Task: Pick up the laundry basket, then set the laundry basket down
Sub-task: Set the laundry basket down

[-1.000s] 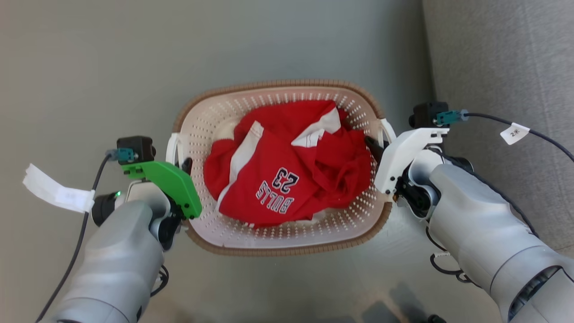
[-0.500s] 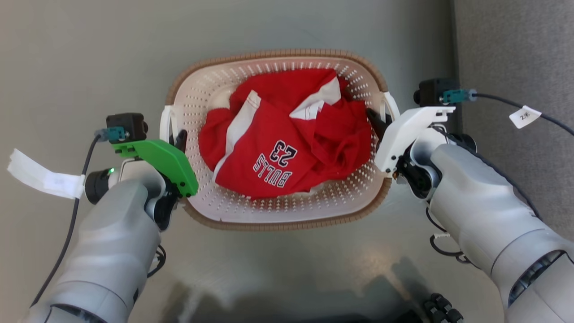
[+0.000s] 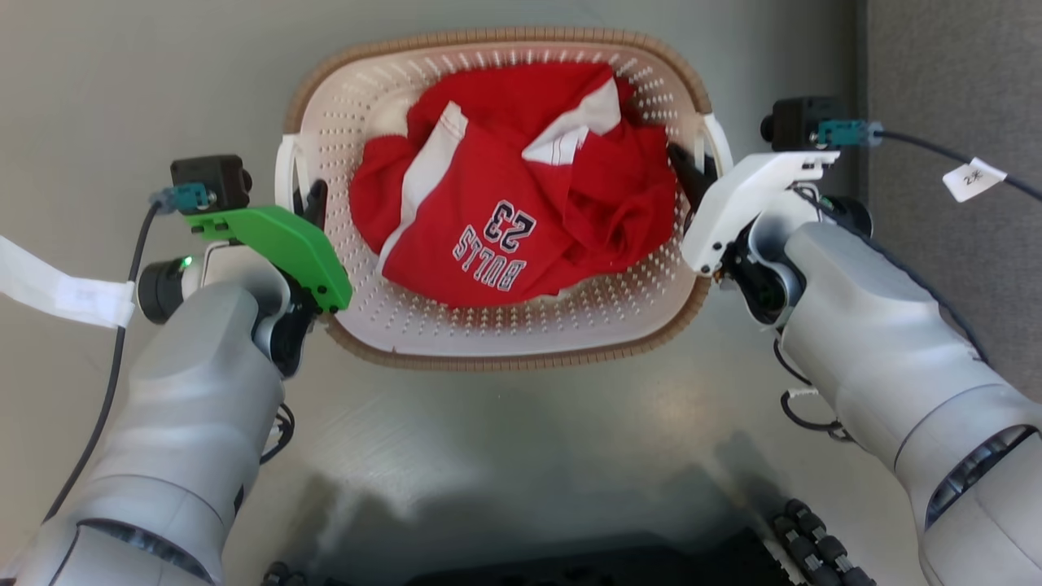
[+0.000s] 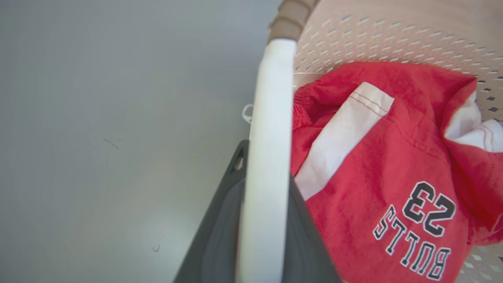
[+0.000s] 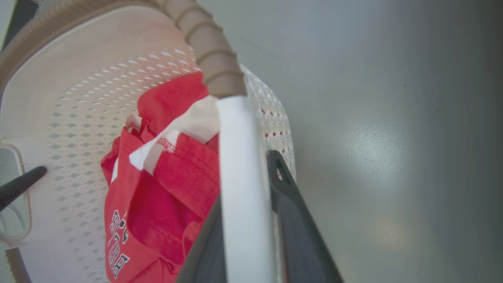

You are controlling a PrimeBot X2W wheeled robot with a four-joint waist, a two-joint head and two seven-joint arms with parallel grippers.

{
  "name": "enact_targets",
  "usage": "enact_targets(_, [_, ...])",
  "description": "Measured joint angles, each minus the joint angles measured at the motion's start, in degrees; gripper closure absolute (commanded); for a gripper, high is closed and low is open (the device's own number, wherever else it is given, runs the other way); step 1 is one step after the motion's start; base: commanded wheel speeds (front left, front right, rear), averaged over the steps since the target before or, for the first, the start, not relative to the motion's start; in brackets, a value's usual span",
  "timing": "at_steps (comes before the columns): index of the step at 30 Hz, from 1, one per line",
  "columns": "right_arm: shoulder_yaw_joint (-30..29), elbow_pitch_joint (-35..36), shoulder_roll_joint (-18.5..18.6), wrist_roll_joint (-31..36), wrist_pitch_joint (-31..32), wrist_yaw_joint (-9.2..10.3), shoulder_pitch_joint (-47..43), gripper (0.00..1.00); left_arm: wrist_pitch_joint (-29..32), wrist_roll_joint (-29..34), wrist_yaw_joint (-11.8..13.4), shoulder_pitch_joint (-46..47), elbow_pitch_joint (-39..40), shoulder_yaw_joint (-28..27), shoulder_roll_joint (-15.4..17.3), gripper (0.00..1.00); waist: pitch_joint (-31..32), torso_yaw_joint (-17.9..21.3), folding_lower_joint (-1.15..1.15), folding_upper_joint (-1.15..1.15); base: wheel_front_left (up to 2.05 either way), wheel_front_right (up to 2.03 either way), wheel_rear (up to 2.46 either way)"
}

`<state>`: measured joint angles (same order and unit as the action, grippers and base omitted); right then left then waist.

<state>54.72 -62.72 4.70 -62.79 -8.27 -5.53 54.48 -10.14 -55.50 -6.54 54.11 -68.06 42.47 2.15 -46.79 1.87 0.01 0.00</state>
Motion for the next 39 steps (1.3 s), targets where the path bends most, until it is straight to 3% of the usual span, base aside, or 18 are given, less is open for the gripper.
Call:
enact_targets(21, [0.07, 0.23, 0.31, -0.34, -3.28, -0.01, 3.16, 1.0, -2.43, 0.74, -0.09, 3.87, -0.44, -0.09, 0.03, 1.0, -7.17, -0.17, -0.01, 0.0, 0.0, 0.0, 0.0])
enact_targets(39, [0.76, 0.07, 0.75, -0.82, -4.31, -0.08, 4.04, 1.0, -3.05, 1.12, -0.68, 5.27, -1.14, 0.13, -0.03, 1.0, -8.95, -0.41, -0.01, 0.0, 0.0, 0.0, 0.0])
